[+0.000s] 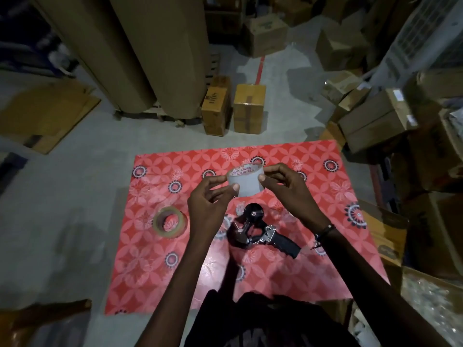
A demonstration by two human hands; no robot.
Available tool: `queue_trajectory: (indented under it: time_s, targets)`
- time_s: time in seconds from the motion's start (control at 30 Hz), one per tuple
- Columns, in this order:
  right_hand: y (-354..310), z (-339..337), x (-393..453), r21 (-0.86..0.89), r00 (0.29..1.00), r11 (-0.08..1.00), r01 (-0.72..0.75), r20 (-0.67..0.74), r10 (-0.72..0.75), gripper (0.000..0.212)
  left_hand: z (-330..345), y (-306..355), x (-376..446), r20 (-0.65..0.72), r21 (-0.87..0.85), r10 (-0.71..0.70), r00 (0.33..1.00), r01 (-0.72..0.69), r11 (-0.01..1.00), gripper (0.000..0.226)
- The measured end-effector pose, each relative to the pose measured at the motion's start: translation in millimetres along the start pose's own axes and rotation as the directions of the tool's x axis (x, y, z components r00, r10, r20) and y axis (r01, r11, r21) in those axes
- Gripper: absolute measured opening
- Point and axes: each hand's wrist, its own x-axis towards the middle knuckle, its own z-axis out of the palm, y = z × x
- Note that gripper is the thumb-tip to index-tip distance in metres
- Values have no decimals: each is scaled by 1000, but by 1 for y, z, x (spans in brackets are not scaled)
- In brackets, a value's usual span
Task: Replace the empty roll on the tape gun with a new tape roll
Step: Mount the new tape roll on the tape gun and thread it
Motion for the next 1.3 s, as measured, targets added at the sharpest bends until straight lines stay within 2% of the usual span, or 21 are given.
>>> queue_trajectory:
  time_s: [0.13,0.27,0.4,0.57,0.7,0.87,1.1,1.3]
  targets:
    - [11,-8,6,-44,997,999,4,78,-1,22,12,-10,-15,-117,-31,-20,993,16,999,25]
    - [26,-2,14,-74,984,997,13,177,0,32,16,-28,-29,-237,-12,-18,971,15,1000,24]
    - [28,25,23,-116,961,991,66,276,-32,48,-2,-49,-30,-331,86,3,944,27,996,30]
    - [29,82,51,-157,934,980,119,354,-56,56,-47,-74,3,-359,131,-12,933,63,989,33]
    - [39,141,86,-158,938,984,83,345,-24,58,-94,-96,50,-350,138,-51,935,105,985,36]
    - [68,215,136,-201,945,979,39,325,29,47,-155,-136,123,-252,107,-194,948,226,968,35]
    - [122,283,183,-266,927,951,-159,291,236,43,-197,-197,191,-132,-58,-418,899,414,909,25]
    - [158,306,197,-231,876,910,-344,269,399,43,-208,-214,199,-105,23,-466,879,471,882,34]
